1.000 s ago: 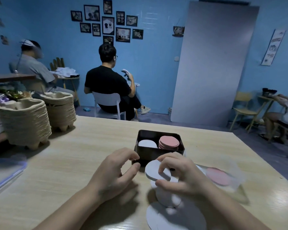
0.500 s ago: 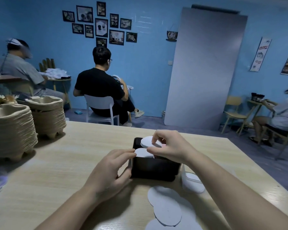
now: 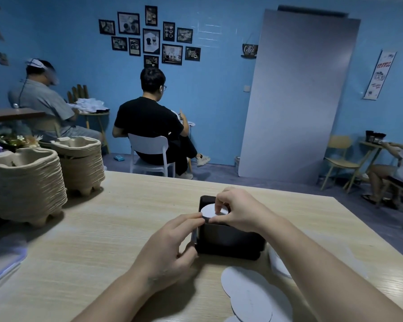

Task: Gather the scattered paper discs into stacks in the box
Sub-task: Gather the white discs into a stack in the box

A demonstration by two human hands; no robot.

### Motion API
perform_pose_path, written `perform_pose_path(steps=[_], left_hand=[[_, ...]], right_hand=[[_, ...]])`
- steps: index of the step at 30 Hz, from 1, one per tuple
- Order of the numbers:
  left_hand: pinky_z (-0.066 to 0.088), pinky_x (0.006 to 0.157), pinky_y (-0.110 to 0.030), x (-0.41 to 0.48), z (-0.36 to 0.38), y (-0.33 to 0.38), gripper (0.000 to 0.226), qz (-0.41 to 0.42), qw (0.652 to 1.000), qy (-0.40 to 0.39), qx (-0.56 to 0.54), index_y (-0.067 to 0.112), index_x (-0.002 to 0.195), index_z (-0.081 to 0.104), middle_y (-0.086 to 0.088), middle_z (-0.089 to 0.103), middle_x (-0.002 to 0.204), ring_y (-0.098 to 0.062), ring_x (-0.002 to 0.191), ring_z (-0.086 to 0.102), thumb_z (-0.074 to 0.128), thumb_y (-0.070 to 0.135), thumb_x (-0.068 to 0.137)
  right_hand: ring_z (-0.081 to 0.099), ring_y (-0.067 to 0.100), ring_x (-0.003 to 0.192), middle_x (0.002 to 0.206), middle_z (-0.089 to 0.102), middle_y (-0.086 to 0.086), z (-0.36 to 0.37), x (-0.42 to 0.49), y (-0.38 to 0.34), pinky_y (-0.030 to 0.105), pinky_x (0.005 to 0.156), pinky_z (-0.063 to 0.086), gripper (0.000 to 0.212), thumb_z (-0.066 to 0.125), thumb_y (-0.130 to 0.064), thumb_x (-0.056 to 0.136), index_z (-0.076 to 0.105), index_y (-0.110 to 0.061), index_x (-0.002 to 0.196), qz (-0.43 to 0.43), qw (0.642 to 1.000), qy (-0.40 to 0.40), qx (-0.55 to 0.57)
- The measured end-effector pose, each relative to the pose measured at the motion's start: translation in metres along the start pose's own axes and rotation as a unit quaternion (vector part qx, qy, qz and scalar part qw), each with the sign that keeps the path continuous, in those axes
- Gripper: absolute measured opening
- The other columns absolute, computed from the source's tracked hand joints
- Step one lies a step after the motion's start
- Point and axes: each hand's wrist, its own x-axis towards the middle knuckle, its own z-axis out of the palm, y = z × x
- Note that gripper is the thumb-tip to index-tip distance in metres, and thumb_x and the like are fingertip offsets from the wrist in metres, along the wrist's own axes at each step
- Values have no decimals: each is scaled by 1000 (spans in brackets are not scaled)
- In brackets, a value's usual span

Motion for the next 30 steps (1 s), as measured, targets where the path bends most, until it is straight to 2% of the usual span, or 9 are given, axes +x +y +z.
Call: perform_pose_path(steps=[4,8,10,14,17,20,22,25,30], left_hand=[[44,113,-31,-2,-1,2,62,2,1000,-4,8,37,144,56,31,46,152,5,141,42,47,33,83],[45,109,-24,-5,-2,8,61,12,1000,-1,13,36,145,54,32,40,154,8,142,40,47,35,84],[49,100,-22,-7,-3,15,54,21,1000,12,15,33,139,58,30,44,148,6,132,49,51,32,85],[53,82,-27,-9,-1,30,29,46,998,26,17,28,117,62,22,55,115,-2,100,59,56,26,89],[52,77,-28,-10,4,39,17,54,998,-29,11,31,105,62,21,59,97,-2,90,58,58,25,89],[53,78,-31,-11,14,47,14,49,993,-106,5,31,102,63,18,62,96,-1,92,59,61,25,90],[53,83,-31,-8,21,51,12,47,989,-139,13,33,105,64,19,62,101,1,96,59,62,31,93],[52,85,-31,-2,28,59,15,42,983,-175,26,33,110,65,17,63,104,-1,98,58,57,39,98],[50,94,-33,-8,34,68,43,18,982,-189,-23,33,122,65,22,62,112,-2,110,57,57,38,81]], right_hand=[[56,12,85,91,62,-9,2,1,-1,33,73,51,34,82,-55,79,68,-25,87,-10,1000,-3,-5],[59,11,83,84,66,-8,-1,-11,-4,42,75,54,25,76,-49,85,68,-26,79,-22,998,52,32],[62,12,85,86,68,-8,-7,-23,-7,43,75,54,20,73,-43,88,67,-26,78,-40,994,89,58],[66,13,86,89,70,-8,-19,-58,-19,39,76,53,15,72,-33,91,65,-28,78,-101,978,152,96],[63,16,78,83,66,-7,-22,-90,-25,36,68,51,15,69,-28,94,66,-22,80,-139,972,155,106],[59,9,76,81,63,-7,-17,-124,-21,24,65,47,15,69,-25,96,66,-19,83,-152,976,131,90],[61,10,76,83,66,-6,-10,-141,-13,31,66,50,13,66,-26,97,68,-18,87,-151,978,113,84],[63,9,80,88,67,-9,1,-157,1,36,70,53,12,62,-28,99,69,-20,94,-140,981,102,88],[64,8,85,96,68,-11,16,-171,6,32,72,53,4,65,-19,99,68,-21,99,-170,972,140,85]])
